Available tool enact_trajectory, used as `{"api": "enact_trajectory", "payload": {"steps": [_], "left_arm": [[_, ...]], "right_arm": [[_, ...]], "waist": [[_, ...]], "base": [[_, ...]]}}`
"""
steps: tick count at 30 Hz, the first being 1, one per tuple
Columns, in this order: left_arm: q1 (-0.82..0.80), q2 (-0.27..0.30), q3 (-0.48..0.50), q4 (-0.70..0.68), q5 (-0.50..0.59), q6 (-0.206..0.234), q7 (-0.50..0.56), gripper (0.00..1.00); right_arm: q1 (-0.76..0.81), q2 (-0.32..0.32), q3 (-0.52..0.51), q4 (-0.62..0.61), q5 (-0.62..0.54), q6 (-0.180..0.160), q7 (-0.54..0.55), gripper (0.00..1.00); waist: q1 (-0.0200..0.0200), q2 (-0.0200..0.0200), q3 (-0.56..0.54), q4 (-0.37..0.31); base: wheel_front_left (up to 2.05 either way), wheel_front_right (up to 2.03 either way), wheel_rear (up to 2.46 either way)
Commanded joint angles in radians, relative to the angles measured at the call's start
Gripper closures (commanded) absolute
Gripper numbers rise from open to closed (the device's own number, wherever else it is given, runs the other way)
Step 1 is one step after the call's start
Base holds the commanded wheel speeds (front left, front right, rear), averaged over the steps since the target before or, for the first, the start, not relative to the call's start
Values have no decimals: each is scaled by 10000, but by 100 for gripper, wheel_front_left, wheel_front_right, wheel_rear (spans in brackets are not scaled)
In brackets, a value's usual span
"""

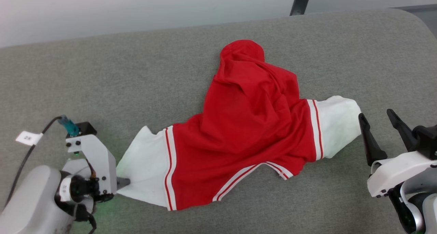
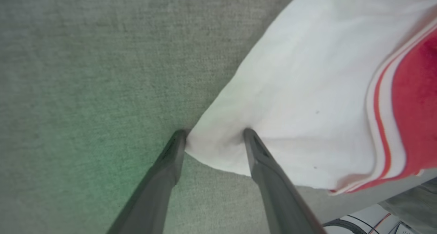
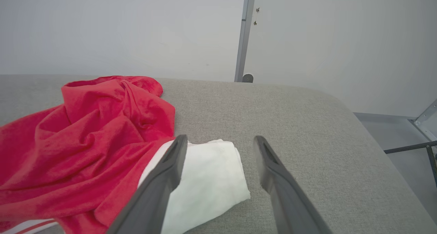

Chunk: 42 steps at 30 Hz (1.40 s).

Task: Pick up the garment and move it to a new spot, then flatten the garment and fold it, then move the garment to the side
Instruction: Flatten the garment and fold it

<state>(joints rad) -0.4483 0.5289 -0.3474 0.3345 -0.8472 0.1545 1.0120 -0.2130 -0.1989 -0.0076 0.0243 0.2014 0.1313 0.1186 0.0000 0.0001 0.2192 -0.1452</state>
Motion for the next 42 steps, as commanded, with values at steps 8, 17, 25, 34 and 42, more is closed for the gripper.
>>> {"api": "enact_trajectory", "payload": {"steps": [8,17,25,34,42], "left_arm": [[184,-627,-348,348,-139,-20,-42,100],[-367,-836,-384,306,-79,-285,-411,100],[-764,-1161,-544,435,-50,-488,-635,100],[-1156,-1358,-593,634,-76,-709,-864,100],[-1489,-1428,-575,987,-111,-904,-1047,100]], "right_arm": [[-53,-378,262,57,904,-13,2115,0],[-863,-1235,454,261,1644,-11,5260,0],[-1583,-1690,194,936,1679,-11,6734,0],[-2183,-1689,-84,2365,1614,-11,7600,0],[-2785,-1353,151,4498,1611,-13,8535,100]], "waist": [[0,-1,197,237],[0,-1,517,629],[0,-1,728,1119],[0,-1,1090,1550],[0,-1,1270,1752]], "base": [[0,0,0],[0,0,0],[0,0,0],[0,0,0],[0,0,0]]}}
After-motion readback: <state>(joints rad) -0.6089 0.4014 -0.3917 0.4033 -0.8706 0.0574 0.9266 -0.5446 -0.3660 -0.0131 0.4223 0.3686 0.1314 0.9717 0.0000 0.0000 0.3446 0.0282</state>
